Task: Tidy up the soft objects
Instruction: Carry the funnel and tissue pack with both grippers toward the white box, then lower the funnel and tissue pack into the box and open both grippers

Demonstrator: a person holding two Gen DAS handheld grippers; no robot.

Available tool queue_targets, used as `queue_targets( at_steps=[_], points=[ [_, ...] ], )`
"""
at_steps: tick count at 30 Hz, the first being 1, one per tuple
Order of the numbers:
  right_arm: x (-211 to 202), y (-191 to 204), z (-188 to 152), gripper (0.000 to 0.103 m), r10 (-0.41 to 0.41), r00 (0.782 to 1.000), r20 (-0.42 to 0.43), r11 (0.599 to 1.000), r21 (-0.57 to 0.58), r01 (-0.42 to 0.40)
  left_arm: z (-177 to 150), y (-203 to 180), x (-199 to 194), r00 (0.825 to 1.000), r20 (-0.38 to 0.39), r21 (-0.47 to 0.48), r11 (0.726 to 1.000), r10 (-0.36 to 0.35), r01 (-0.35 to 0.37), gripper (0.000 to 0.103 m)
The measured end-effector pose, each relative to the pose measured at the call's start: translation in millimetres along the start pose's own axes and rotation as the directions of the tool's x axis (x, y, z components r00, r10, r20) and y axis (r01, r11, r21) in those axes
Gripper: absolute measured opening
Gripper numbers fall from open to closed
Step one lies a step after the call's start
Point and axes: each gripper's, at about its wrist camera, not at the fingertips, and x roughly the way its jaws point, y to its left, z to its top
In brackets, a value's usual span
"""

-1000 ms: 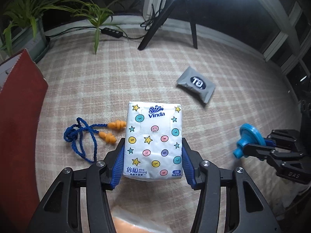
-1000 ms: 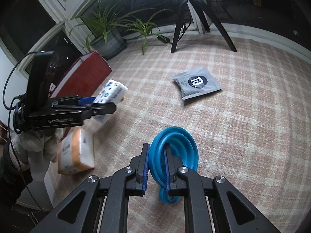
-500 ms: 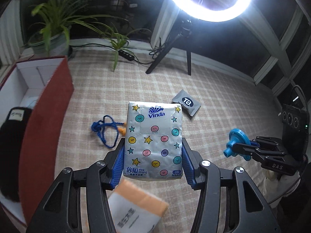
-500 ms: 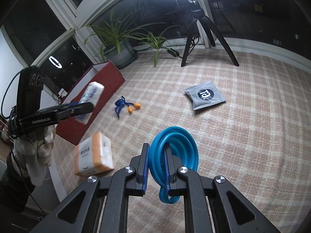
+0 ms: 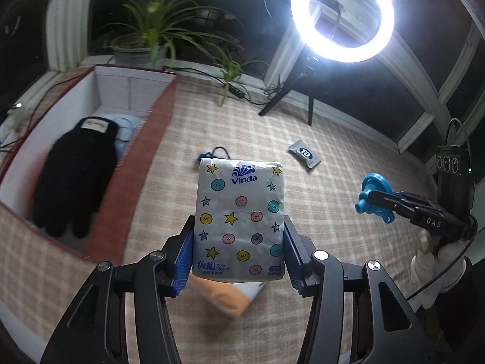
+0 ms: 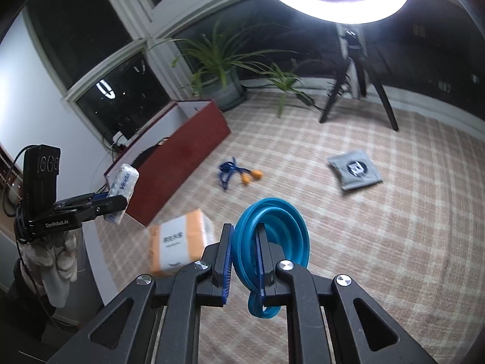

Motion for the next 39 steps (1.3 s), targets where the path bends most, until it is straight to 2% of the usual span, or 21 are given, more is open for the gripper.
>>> queue_targets(
  at_steps=[8,16,29,39],
  points=[
    [-2.4,52.2,31.1,0.012,0.028,0.998,0.048,0.998,-0.061,-0.025,7.8,26.5,-37.9,0.998,0.069,-0.027,1.000,-0.007,0.009,0.051],
    [15.2,110.5,68.9,0.012,0.029,0.996,0.080,0.989,-0.146,-0.017,33.8,68.6,-62.9,0.992,0.128,-0.029,1.000,0.009,-0.005,0.051],
    [75.8,168.7,127.6,0.012,0.021,0.996,0.087,0.980,-0.199,-0.003,79.2,143.8,-60.7,0.983,0.167,-0.059,0.996,0.072,-0.063,0.051],
    [134.5,193.2,154.3,0.012,-0.013,0.999,0.047,0.971,-0.236,0.024,110.4,176.7,-34.4,0.985,0.131,-0.050,0.993,0.109,-0.103,0.051]
  ],
)
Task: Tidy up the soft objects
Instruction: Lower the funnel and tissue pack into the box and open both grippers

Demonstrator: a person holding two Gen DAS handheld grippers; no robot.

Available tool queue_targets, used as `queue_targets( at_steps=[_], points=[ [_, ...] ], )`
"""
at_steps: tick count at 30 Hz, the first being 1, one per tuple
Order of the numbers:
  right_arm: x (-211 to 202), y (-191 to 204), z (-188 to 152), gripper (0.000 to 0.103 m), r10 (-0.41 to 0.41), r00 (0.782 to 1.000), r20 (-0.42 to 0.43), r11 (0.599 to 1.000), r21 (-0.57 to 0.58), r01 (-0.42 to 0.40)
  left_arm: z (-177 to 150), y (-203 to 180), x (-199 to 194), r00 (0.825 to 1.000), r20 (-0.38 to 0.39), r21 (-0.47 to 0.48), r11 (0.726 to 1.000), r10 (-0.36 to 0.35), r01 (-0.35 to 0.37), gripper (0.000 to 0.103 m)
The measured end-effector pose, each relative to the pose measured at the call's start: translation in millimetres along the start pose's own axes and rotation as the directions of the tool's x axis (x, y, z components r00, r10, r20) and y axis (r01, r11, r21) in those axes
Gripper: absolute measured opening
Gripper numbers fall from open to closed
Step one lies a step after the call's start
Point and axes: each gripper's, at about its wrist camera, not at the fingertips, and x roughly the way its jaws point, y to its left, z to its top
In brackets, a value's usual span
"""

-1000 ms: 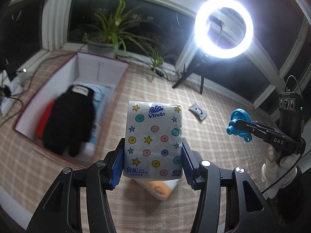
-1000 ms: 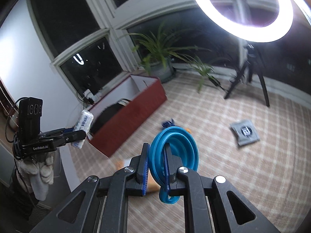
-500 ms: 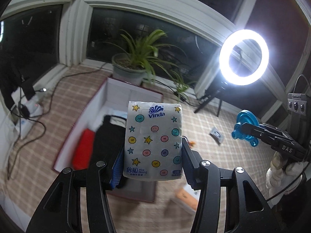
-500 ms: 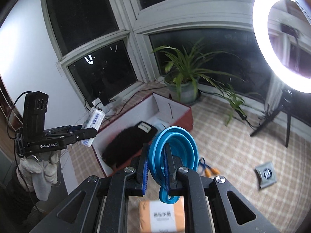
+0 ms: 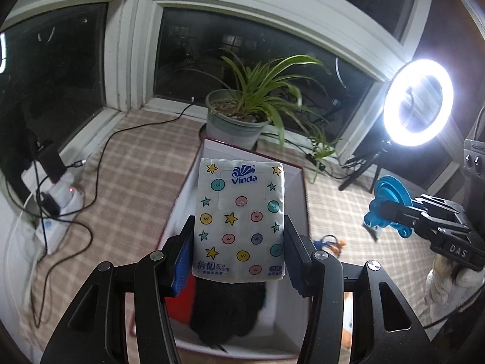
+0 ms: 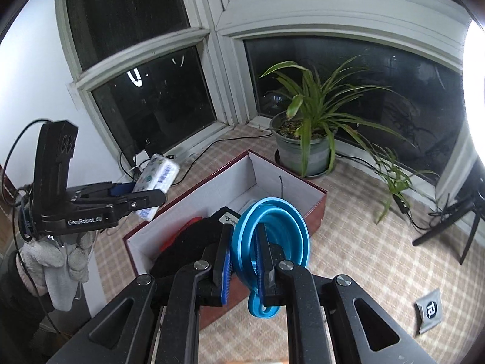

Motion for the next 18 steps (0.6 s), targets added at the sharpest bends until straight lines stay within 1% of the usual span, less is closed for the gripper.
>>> queue_targets(
  at_steps=[4,10,18],
  points=[
    [26.8,1.8,6.5,0.012,0.004,0.999,-0.034,1.000,-0.001,-0.004,10.4,8.7,23.7,0.999,-0.039,-0.010,1.000,-0.001,0.000,0.051],
    [58.5,-0.5,9.9,0.012,0.004,0.998,-0.070,1.000,0.004,-0.004,18.1,9.6,59.5,0.995,-0.098,0.033,0.999,0.031,-0.028,0.051],
    [97.3,-2.9,9.7,0.012,0.018,0.993,-0.116,1.000,0.019,-0.015,27.3,10.7,87.5,0.989,-0.134,0.054,0.996,0.070,-0.064,0.051]
  ],
)
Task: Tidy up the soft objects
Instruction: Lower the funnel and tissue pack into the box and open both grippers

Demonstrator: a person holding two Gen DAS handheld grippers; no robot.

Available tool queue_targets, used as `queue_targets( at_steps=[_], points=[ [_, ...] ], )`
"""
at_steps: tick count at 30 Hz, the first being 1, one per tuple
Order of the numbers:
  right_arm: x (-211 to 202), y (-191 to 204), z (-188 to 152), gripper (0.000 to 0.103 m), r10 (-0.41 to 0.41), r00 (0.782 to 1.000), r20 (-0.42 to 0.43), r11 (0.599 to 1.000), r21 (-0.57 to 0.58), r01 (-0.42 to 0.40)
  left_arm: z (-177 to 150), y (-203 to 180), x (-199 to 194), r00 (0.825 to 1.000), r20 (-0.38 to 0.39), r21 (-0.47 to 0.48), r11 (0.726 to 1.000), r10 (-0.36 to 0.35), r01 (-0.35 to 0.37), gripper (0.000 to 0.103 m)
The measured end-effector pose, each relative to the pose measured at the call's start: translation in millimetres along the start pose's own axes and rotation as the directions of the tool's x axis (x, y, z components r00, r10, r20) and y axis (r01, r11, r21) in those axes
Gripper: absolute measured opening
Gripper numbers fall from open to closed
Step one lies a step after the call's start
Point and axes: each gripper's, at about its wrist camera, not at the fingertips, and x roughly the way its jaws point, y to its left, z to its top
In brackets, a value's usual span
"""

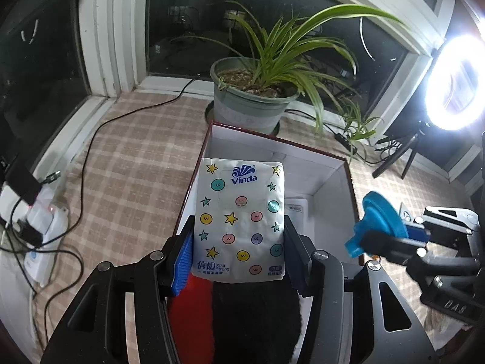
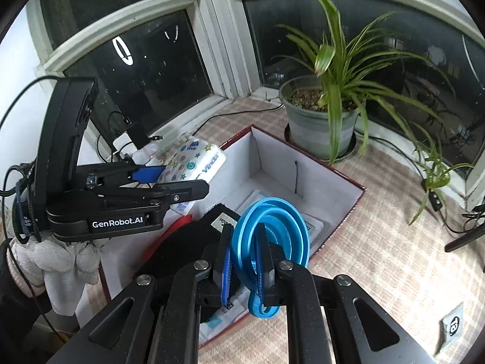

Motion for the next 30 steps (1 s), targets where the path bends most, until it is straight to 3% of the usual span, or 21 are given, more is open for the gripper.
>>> queue_targets(
  at_steps=[13,14,16,18,30],
  points=[
    [21.5,-1.8,0.4,0.014,0.006,0.999,-0.033,1.000,-0.016,-0.007,10.1,-3.5,24.8,0.999,-0.045,0.001,1.000,0.004,-0.004,0.052],
    [21.2,-1.3,1.0,0.016,0.003,1.000,-0.031,1.000,-0.020,-0.004,10.4,-3.7,25.5,0.999,-0.048,0.000,1.000,0.004,-0.004,0.052],
    [20.6,-0.9,1.7,0.037,0.003,1.000,-0.029,1.000,-0.023,-0.004,12.0,-4.3,26.6,0.999,-0.050,0.002,1.000,0.007,-0.007,0.054],
    [17.4,0.7,1.9,0.048,-0.007,1.000,-0.007,0.999,-0.034,0.007,13.3,-3.9,26.4,0.999,-0.048,0.004,1.000,0.010,-0.010,0.054],
    [-0.8,9.5,-4.0,0.053,-0.054,0.998,0.029,0.995,-0.083,0.057,7.9,2.3,13.9,0.999,-0.026,-0.014,0.999,0.033,-0.034,0.054]
  ],
)
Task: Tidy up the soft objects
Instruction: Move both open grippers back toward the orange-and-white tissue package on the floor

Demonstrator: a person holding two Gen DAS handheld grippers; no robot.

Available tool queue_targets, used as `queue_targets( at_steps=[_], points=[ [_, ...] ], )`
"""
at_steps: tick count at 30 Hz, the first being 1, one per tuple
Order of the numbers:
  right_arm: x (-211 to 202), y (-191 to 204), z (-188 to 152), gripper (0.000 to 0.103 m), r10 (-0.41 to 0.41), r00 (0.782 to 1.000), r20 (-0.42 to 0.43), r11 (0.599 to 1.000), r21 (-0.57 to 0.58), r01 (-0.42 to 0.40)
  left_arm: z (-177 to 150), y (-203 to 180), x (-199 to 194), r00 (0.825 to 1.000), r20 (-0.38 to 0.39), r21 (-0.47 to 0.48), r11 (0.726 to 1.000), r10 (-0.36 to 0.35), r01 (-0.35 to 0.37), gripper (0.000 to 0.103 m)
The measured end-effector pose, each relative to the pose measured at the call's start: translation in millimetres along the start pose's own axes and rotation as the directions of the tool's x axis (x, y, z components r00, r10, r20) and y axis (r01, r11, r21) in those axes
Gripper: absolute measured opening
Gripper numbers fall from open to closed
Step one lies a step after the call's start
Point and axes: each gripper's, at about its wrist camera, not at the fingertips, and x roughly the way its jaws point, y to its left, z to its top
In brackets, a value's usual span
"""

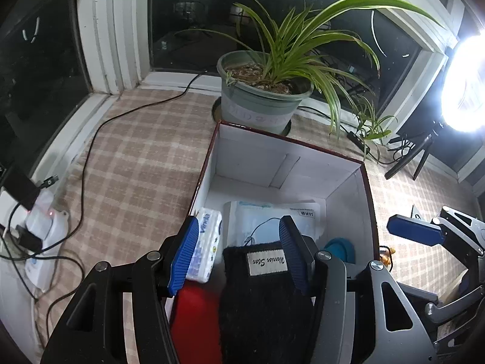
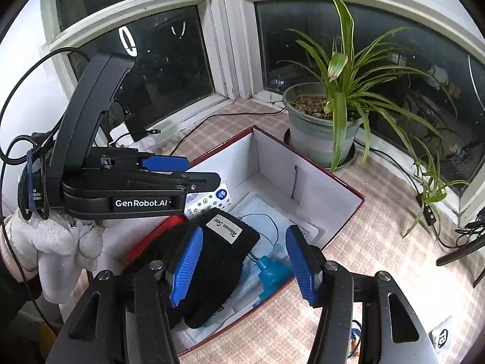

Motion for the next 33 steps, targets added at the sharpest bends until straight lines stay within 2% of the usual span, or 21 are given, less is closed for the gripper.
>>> queue_targets(
  at_steps=[2,6,17,21,33],
  points=[
    [-8.2,2.8,-1.3,0.055,-0.017,1.000,0.016,1.000,-0.009,0.017,-2.0,-0.3,-3.4,1.000,0.004,0.001,1.000,0.001,-0.001,0.054],
    [-26.5,10.2,-2.7,0.064,-0.041,0.998,0.056,0.999,-0.021,0.043,-8.1,-4.6,-13.4,1.000,0.016,0.009,1.000,0.007,-0.007,0.054],
    [-67.8,22.0,-8.4,0.069,-0.070,0.990,0.124,0.997,-0.036,0.075,-26.7,-13.1,-38.5,0.999,0.036,0.005,1.000,0.002,-0.002,0.054],
    [-79.9,25.6,-15.5,0.077,-0.085,0.987,0.138,0.994,-0.052,0.093,-35.0,-15.2,-52.1,0.999,0.051,-0.009,1.000,-0.004,0.005,0.054],
    [-114.3,23.2,-49.9,0.077,-0.173,0.972,0.158,0.982,-0.048,0.182,-65.2,-40.3,-89.4,0.996,0.086,0.002,0.999,-0.039,0.039,0.054]
  ],
)
